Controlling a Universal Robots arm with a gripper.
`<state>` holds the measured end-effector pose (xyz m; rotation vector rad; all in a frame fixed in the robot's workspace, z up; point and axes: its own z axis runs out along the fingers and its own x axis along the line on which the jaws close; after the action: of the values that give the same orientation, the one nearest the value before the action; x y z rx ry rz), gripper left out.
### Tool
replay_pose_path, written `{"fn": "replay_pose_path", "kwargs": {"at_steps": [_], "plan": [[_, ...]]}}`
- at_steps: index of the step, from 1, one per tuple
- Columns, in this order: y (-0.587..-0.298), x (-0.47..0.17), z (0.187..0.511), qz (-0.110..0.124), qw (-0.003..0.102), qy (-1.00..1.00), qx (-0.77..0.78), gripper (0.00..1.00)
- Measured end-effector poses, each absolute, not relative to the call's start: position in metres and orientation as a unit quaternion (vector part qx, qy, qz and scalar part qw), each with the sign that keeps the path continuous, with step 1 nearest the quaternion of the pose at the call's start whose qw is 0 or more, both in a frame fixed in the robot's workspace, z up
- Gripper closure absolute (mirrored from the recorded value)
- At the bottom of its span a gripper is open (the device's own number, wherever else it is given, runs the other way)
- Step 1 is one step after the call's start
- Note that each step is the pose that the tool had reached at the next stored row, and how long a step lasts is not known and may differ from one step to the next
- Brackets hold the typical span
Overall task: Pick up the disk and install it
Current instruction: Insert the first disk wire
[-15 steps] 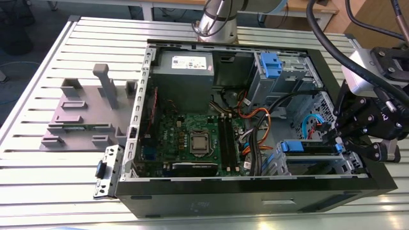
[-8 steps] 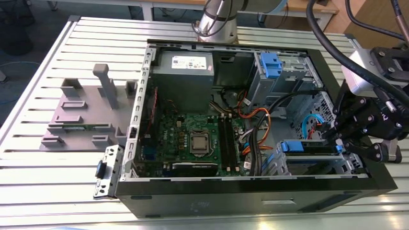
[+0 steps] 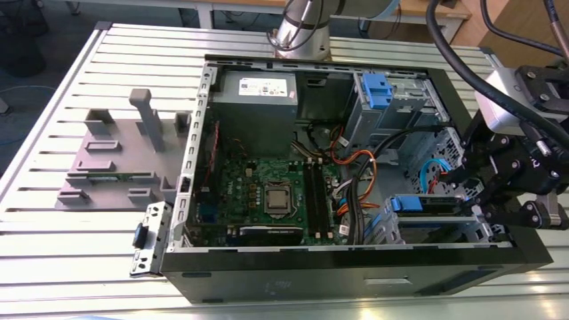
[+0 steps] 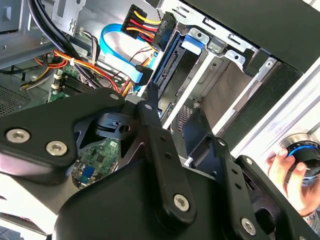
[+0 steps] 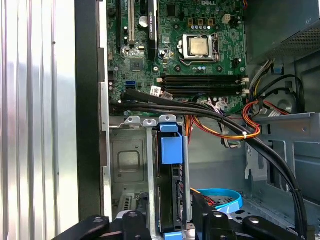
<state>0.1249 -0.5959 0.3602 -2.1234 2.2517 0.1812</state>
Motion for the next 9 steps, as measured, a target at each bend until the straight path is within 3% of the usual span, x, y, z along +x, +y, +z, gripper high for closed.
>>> {"fn": "replay_pose_path", "kwargs": {"at_steps": [9], "plan": [[-0.596,0.141,0.359,0.060,0.019,0.726,-0.685,0.53]]}}
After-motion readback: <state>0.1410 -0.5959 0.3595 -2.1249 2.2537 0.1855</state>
